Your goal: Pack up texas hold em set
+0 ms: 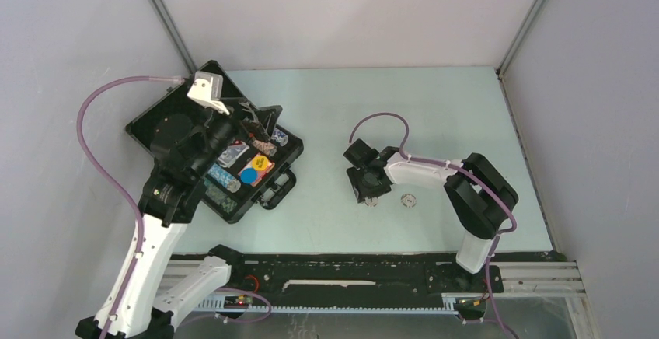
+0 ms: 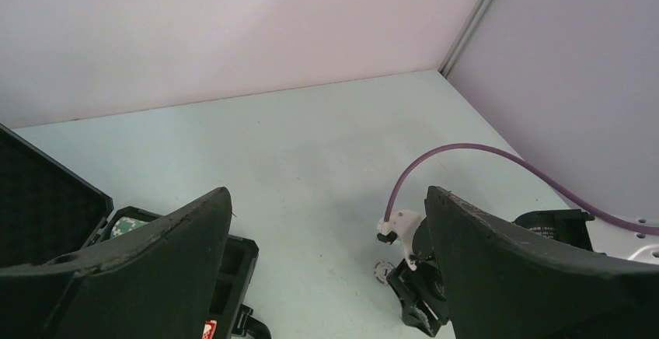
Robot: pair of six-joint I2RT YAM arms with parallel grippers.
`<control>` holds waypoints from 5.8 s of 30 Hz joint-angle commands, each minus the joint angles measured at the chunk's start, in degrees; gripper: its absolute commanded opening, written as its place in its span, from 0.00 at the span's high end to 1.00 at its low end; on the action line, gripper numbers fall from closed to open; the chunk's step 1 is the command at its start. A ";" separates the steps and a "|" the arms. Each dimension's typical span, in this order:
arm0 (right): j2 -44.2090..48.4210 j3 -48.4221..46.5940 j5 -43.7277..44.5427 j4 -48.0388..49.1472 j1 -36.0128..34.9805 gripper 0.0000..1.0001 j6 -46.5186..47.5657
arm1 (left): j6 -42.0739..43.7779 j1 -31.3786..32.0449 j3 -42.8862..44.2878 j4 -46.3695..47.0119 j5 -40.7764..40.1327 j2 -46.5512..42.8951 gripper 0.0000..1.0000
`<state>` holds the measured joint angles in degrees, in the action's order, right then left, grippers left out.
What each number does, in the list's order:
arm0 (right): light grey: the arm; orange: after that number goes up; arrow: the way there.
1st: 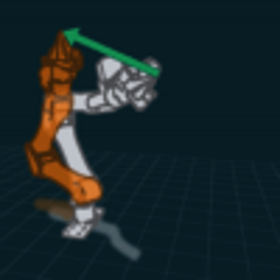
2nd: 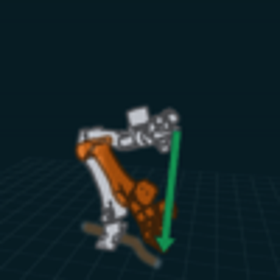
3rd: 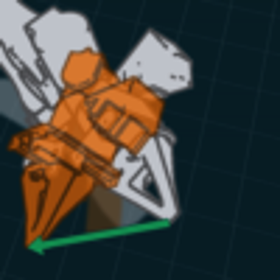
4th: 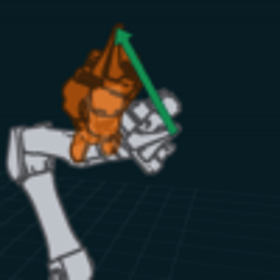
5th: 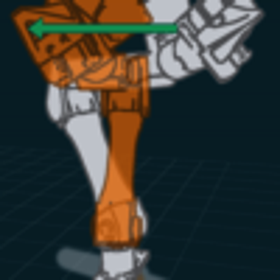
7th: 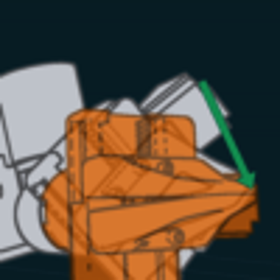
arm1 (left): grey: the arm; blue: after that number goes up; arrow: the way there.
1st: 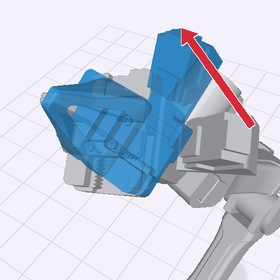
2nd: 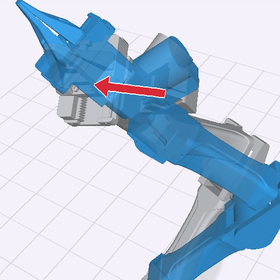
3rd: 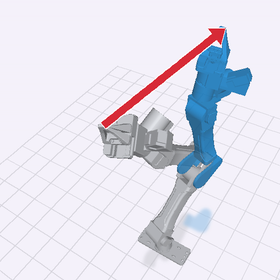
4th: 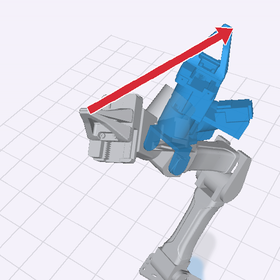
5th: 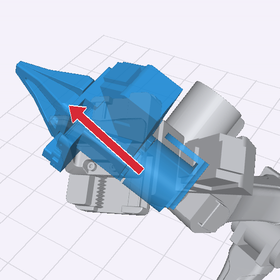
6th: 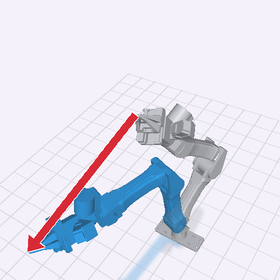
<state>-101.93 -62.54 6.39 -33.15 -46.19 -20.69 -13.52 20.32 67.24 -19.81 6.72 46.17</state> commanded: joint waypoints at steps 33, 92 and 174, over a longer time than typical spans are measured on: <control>7.76 3.04 4.77 -3.57 -0.14 0.59 -1.18 | -1.60 -1.32 -1.23 1.97 3.11 0.23 0.00; 5.14 0.20 -0.37 1.13 8.65 0.20 -3.83 | -4.12 -1.86 -1.78 3.71 7.59 -0.38 0.00; 20.24 12.34 8.25 -5.70 11.82 0.51 -7.58 | -7.30 -2.99 -3.34 6.23 11.57 0.05 0.00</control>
<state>-83.55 -51.00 15.38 -38.89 -35.05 -26.39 -19.64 17.80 65.06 -15.77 16.95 46.48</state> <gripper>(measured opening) 0.498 0.996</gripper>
